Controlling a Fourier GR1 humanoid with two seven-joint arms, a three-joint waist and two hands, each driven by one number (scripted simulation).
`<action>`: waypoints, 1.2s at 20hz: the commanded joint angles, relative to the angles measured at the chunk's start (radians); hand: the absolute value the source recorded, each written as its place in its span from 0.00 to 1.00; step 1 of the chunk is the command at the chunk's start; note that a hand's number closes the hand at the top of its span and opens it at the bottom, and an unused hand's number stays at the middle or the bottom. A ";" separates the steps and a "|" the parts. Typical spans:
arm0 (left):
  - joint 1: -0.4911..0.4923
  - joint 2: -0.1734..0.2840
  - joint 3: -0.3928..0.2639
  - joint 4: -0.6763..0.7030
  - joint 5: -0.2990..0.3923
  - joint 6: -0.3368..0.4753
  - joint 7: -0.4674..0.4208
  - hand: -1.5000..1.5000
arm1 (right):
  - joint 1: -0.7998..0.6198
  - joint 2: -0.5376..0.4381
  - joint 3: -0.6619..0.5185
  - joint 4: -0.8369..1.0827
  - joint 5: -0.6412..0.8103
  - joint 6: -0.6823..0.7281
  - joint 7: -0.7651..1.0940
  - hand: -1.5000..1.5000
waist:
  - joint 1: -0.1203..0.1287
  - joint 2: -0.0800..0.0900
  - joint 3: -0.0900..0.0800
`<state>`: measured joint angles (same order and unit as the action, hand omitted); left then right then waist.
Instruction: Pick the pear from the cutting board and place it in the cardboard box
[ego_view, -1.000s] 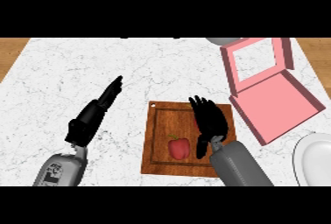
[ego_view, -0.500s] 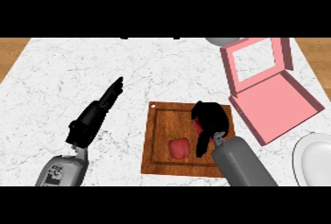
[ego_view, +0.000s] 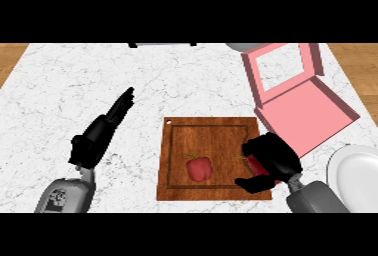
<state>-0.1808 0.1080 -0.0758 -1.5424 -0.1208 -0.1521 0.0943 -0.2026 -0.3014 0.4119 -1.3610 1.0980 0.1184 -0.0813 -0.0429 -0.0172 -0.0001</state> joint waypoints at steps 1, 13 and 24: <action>0.020 0.004 0.014 -0.008 -0.006 0.016 -0.009 0.50 | 0.142 -0.236 -0.021 -0.137 -0.068 -0.105 -0.314 1.00 | -0.033 -0.001 0.002; 0.072 -0.002 -0.004 -0.039 -0.023 0.021 -0.032 0.50 | 0.558 -0.590 -0.560 -0.442 -0.640 -0.169 -0.834 1.00 | -0.028 0.003 0.000; 0.061 0.000 -0.008 -0.071 -0.008 -0.006 -0.005 0.50 | 0.769 -0.608 -1.041 -0.568 -1.144 0.196 -0.805 1.00 | 0.008 0.010 -0.002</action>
<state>-0.1321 0.1176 -0.0692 -1.5939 -0.1186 -0.1623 0.0898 0.5084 -0.9070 -0.4798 -1.9014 0.0972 0.1850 -0.8955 -0.0484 -0.0100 -0.0017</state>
